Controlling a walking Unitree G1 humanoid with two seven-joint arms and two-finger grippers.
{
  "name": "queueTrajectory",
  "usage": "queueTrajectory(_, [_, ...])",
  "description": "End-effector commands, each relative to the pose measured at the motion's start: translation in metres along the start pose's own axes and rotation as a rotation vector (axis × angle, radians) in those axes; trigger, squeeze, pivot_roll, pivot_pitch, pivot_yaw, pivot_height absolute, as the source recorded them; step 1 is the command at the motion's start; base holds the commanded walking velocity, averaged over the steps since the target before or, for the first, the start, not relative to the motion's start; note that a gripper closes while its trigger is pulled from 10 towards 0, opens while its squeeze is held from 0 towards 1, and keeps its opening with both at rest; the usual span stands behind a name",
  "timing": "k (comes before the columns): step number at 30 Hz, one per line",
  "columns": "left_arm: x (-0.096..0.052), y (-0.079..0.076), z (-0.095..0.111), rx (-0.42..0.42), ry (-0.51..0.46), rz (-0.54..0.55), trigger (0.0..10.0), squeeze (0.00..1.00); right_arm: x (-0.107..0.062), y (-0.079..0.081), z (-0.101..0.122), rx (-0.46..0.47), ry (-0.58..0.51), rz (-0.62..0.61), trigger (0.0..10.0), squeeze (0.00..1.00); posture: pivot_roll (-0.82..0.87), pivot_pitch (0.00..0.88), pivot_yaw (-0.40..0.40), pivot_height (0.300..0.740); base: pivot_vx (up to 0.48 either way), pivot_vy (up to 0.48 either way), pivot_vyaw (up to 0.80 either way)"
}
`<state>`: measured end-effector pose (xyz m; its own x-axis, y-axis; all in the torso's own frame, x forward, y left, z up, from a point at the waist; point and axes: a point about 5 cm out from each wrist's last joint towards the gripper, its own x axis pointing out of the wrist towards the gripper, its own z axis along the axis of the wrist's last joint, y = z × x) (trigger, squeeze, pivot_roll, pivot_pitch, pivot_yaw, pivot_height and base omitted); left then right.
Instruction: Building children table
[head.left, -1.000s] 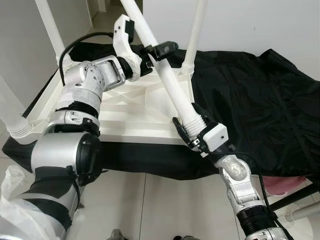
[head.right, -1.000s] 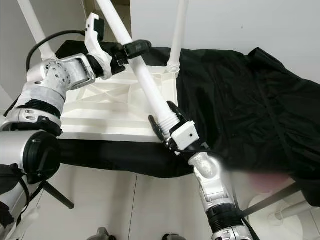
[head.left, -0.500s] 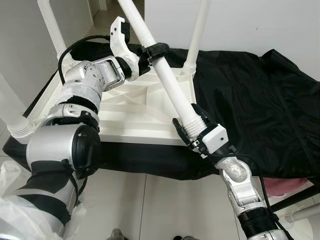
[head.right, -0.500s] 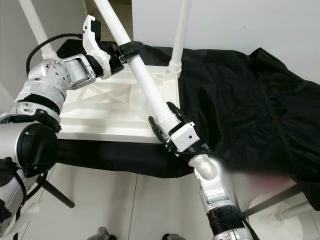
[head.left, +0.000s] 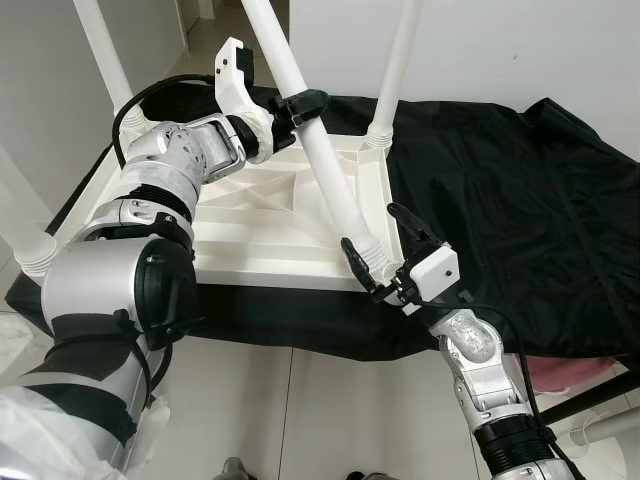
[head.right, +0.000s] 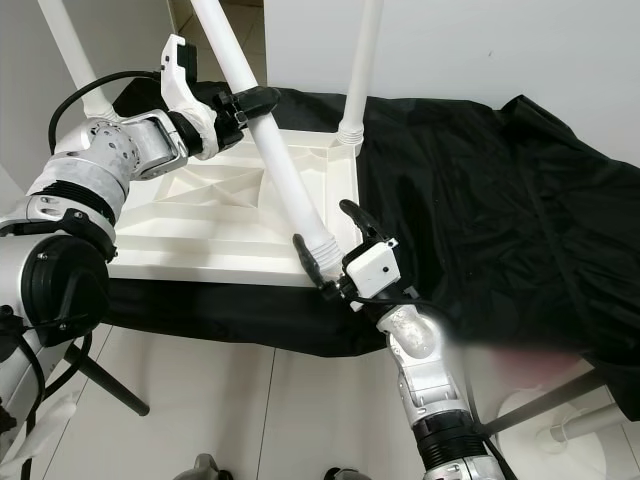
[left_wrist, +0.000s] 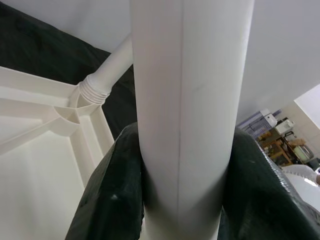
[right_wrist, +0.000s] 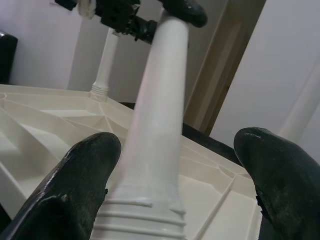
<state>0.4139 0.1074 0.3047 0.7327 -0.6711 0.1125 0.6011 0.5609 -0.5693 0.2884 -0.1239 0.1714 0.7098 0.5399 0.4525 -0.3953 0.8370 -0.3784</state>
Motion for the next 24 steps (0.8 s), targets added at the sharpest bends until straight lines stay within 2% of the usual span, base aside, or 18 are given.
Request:
queueTrajectory(1, [0.001, -0.004, 0.008, 0.011, -0.020, -0.007, 1.4, 0.00, -0.002, -0.004, 0.001, 0.006, 0.000, -0.033, 10.0, 1.00, -0.05, 0.043, 0.004, 0.740, 0.000, 0.000, 0.00])
queueTrajectory(2, [0.000, -0.003, 0.012, 0.020, -0.038, 0.015, 10.0, 0.00, -0.003, -0.005, 0.001, 0.022, 0.010, -0.057, 10.0, 0.44, -0.05, 0.043, 0.004, 0.740, 0.000, 0.000, 0.00])
queueTrajectory(3, [-0.001, -0.003, 0.015, 0.025, -0.053, 0.017, 10.0, 0.00, -0.003, -0.006, 0.000, 0.056, 0.020, -0.078, 10.0, 0.00, -0.05, 0.043, 0.000, 0.740, 0.000, 0.000, 0.00])
queueTrajectory(5, [-0.001, -0.003, 0.015, 0.025, -0.053, 0.017, 10.0, 0.00, -0.003, -0.006, 0.000, 0.056, 0.020, -0.078, 10.0, 0.00, -0.05, 0.043, 0.000, 0.740, 0.000, 0.000, 0.00])
queueTrajectory(7, [-0.002, -0.004, 0.021, 0.037, -0.084, 0.016, 10.0, 0.00, -0.002, -0.007, 0.000, 0.118, 0.035, -0.113, 10.0, 0.00, -0.05, 0.044, 0.001, 0.740, 0.000, 0.000, 0.00])
queueTrajectory(10, [-0.004, -0.006, 0.029, 0.057, -0.118, 0.012, 10.0, 0.00, 0.000, -0.010, 0.000, 0.157, 0.058, -0.138, 10.0, 0.00, -0.06, 0.045, 0.002, 0.740, 0.000, 0.000, 0.00])
queueTrajectory(12, [-0.004, -0.009, 0.037, 0.132, -0.150, 0.021, 10.0, 0.00, 0.006, -0.014, 0.001, 0.194, 0.096, -0.154, 10.0, 0.00, -0.06, 0.045, 0.002, 0.740, 0.000, 0.000, 0.00])
queueTrajectory(13, [-0.004, -0.009, 0.037, 0.132, -0.150, 0.021, 10.0, 0.00, 0.006, -0.014, 0.001, 0.194, 0.096, -0.154, 10.0, 0.00, -0.06, 0.045, 0.002, 0.740, 0.000, 0.000, 0.00])
queueTrajectory(14, [-0.004, -0.015, 0.043, 0.212, -0.176, 0.011, 10.0, 0.00, 0.013, -0.019, 0.003, 0.213, 0.136, -0.167, 10.0, 0.00, -0.06, 0.045, 0.003, 0.740, 0.000, 0.000, 0.00])
queueTrajectory(19, [-0.002, -0.024, 0.048, 0.280, -0.218, -0.022, 10.0, 0.00, 0.024, -0.022, 0.006, 0.241, 0.179, -0.157, 10.0, 0.00, -0.05, 0.042, 0.001, 0.740, 0.000, 0.000, 0.00])
queueTrajectory(21, [-0.002, -0.024, 0.048, 0.280, -0.218, -0.022, 10.0, 0.00, 0.024, -0.022, 0.006, 0.241, 0.179, -0.157, 10.0, 0.00, -0.05, 0.042, 0.001, 0.740, 0.000, 0.000, 0.00])
queueTrajectory(23, [0.001, -0.027, 0.043, 0.333, -0.214, -0.034, 10.0, 0.00, 0.032, -0.023, 0.009, 0.244, 0.208, -0.131, 10.0, 0.00, -0.05, 0.043, 0.000, 0.740, 0.000, 0.000, 0.00])
queueTrajectory(24, [0.001, -0.027, 0.043, 0.333, -0.214, -0.034, 10.0, 0.00, 0.032, -0.023, 0.009, 0.244, 0.208, -0.131, 10.0, 0.00, -0.05, 0.043, 0.000, 0.740, 0.000, 0.000, 0.00])
